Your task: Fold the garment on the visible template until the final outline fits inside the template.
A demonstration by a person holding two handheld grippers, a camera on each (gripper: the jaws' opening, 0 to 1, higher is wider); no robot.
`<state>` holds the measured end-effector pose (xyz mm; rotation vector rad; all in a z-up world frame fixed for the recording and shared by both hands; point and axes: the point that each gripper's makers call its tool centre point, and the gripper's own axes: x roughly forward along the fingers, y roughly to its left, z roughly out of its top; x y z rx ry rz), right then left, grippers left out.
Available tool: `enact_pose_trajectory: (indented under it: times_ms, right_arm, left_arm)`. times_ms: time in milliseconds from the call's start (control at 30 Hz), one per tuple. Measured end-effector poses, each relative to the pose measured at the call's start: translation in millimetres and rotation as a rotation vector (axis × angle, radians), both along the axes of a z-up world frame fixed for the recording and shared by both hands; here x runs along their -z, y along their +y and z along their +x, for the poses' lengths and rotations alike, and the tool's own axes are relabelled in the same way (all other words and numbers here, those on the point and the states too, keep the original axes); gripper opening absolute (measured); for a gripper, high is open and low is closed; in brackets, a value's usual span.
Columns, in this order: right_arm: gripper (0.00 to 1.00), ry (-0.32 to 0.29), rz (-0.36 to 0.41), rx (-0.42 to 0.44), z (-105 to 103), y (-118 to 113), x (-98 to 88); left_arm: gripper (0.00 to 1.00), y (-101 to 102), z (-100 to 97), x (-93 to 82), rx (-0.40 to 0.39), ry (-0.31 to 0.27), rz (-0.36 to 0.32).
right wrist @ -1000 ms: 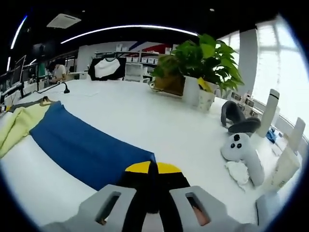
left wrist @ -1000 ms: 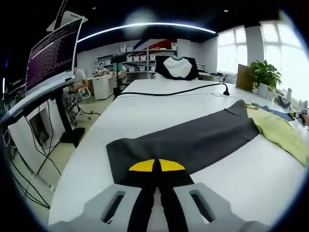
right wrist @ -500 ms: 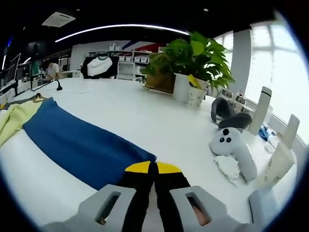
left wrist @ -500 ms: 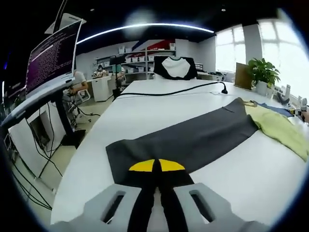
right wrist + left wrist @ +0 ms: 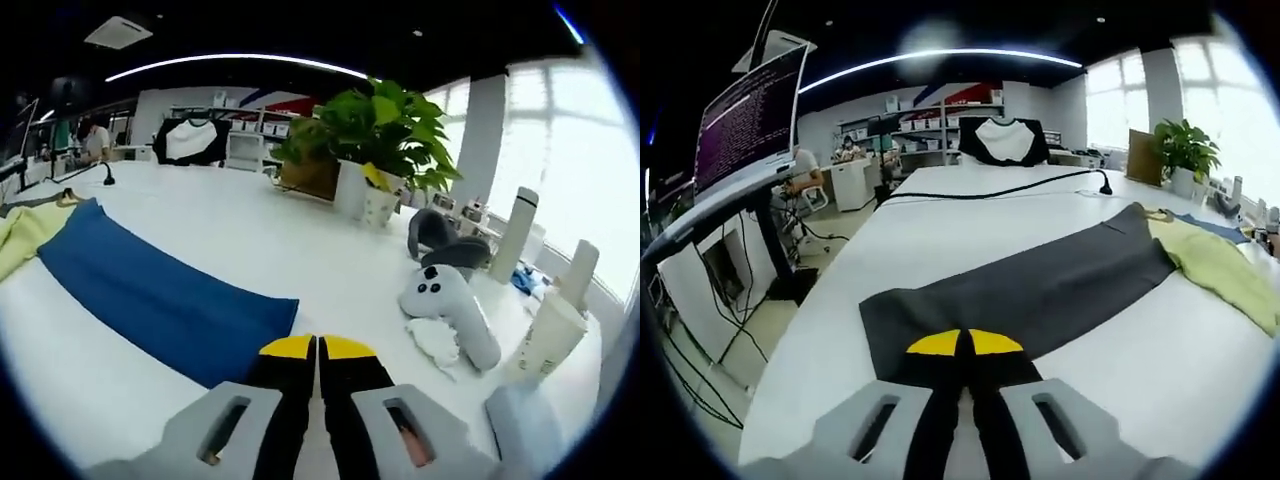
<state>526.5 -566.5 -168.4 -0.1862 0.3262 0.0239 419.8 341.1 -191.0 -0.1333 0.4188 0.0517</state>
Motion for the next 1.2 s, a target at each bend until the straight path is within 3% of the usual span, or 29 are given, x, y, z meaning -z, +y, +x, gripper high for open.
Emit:
enact_pose_trajectory:
  times_ms: [33,67,133,200,233,267,300,333,367,433,667,767,1000,1133,1200]
  right_arm:
    - [0.00,-0.012,0.014,-0.014,0,4,-1.6]
    - [0.00,-0.028,0.052,-0.032,-1,10,-4.0]
    - [0.00,-0.039,0.096,-0.040,-3,16,-6.8]
    - [0.00,-0.048,0.081,-0.043,-6,22,-10.5]
    - [0.00,-0.055,0.069,-0.054,-6,26,-13.4]
    - [0.00,-0.058,0.084,-0.058,-7,29,-15.6]
    - [0.00,-0.021,0.177,-0.073,-10,41,-12.8]
    - [0.00,-0.049,0.187,-0.097,-9,47,-17.1]
    - [0.00,-0.078,0.147,-0.100,-10,47,-21.6]
    - [0.00,-0.076,0.107,-0.095,-13,52,-21.4]
    - [0.00,-0.122,0.118,-0.109,-28,71,-33.8]
    - [0.00,-0.140,0.199,-0.130,-36,84,-40.2]
    - [0.00,-0.161,0.218,-0.149,-56,97,-49.5]
    - [0.00,-0.164,0.182,-0.156,-60,102,-51.6]
    - [0.00,-0.157,0.176,-0.157,-63,104,-49.3]
  left_arm:
    - [0.01,3,0.6,-0.9,-0.036,-0.018,-0.113]
    - [0.01,4,0.4,0.0,-0.031,-0.016,-0.120]
    - [0.01,10,1.1,-1.2,-0.005,-0.028,0.019]
    - [0.01,3,-1.0,-2.3,-0.020,-0.028,-0.045]
    - [0.01,-4,1.8,-11.2,-0.015,-0.088,-0.107]
    - [0.01,-4,-0.6,-11.3,-0.008,-0.077,-0.084]
    - [0.01,-6,-1.2,-14.0,-0.003,-0.083,-0.056]
    - [0.01,-8,-0.4,-16.9,0.007,-0.096,-0.037]
    - [0.01,-11,-0.7,-18.4,0.013,-0.101,-0.036]
    - [0.01,-15,-1.1,-21.9,0.013,-0.119,-0.052]
    - [0.01,-11,-9.8,-25.8,-0.014,-0.143,-0.021]
    - [0.01,-2,-12.3,-19.1,-0.027,-0.121,-0.015]
    - [0.01,5,-16.6,-9.5,-0.020,-0.079,0.028]
    - [0.01,11,-14.7,-0.4,-0.023,-0.034,0.091]
    - [0.01,17,-13.6,0.2,-0.019,-0.024,0.165]
